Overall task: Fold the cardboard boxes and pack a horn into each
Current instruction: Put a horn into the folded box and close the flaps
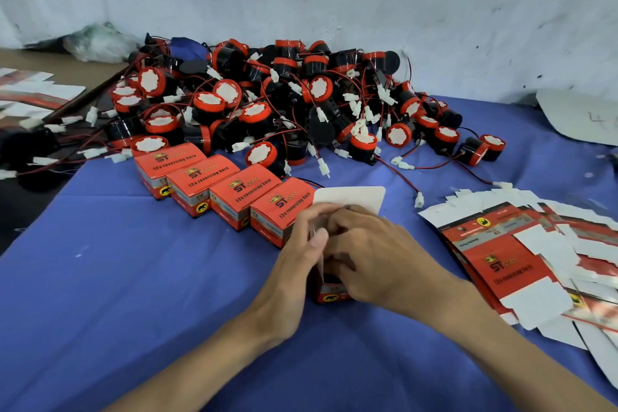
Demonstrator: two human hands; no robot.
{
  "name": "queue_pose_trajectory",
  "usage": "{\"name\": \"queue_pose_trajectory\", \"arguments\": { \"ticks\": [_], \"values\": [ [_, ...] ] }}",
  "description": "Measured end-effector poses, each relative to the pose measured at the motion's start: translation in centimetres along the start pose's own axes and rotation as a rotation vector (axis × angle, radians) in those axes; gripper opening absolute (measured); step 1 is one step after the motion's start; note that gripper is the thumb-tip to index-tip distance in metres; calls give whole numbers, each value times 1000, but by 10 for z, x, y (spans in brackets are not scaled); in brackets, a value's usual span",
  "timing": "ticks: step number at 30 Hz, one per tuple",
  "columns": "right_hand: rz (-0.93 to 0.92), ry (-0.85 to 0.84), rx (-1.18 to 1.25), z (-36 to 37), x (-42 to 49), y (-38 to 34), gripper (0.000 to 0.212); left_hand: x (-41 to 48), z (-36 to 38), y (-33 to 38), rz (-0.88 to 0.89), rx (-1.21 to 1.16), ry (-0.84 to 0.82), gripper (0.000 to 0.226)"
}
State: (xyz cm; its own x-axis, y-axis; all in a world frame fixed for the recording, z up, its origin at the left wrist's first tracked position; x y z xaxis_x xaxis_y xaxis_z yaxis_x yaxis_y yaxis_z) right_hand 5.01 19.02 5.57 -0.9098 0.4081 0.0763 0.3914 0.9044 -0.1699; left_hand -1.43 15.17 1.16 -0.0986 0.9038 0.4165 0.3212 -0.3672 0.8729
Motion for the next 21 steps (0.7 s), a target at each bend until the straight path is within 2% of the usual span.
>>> {"name": "queue_pose_trajectory", "arguments": {
  "ticks": [2,3,6,7,8,10,11,12,15,16,19,21],
  "values": [
    [-11,31,26,-2,0,-2,21,-2,-2,1,-15,-12,32,19],
    [-49,-3,-4,-1,-1,-3,24,-2,3,8,-34,-93,-2,19],
    [-257,-173,-99,3,-12,-13,32,-2,4,7,-150,-201,86,26],
    [-269,-140,-68,-7,-17,-12,32,-2,2,4,-133,-183,112,24],
    [-264,27,-8,-24,-24,-4,31,3,2,1,-123,-148,130,23],
    [-131,455,91,-60,-52,24,29,7,0,-2,-125,-56,157,40],
    [-51,550,134,-63,-63,38,27,8,-1,-1,-114,-23,175,51],
    [-17,543,182,-58,-67,45,27,8,-1,-1,-96,-8,195,61],
    [-55,340,332,-11,-63,45,22,6,-3,-3,-80,12,235,80],
    [-63,314,396,-2,-62,45,22,6,-4,-3,-73,49,241,73],
    [101,313,803,4,-59,60,15,6,-7,8,32,272,247,21],
    [220,343,1011,11,-60,75,31,3,-6,16,104,337,229,17]
  ]
}}
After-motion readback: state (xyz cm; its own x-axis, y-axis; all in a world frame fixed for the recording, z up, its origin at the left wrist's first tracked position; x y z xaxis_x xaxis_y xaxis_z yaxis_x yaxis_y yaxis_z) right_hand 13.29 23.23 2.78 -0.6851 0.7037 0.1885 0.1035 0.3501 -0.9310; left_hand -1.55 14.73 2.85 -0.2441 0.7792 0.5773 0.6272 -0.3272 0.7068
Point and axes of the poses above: each hand's wrist, its own x-axis towards the middle knuckle, its own z-axis out of the palm, y = z × x, the point moved 8 cm from there along x, towards the middle knuckle, and after that the axes turned 4 degrees about -y, right-handed, at the moved point
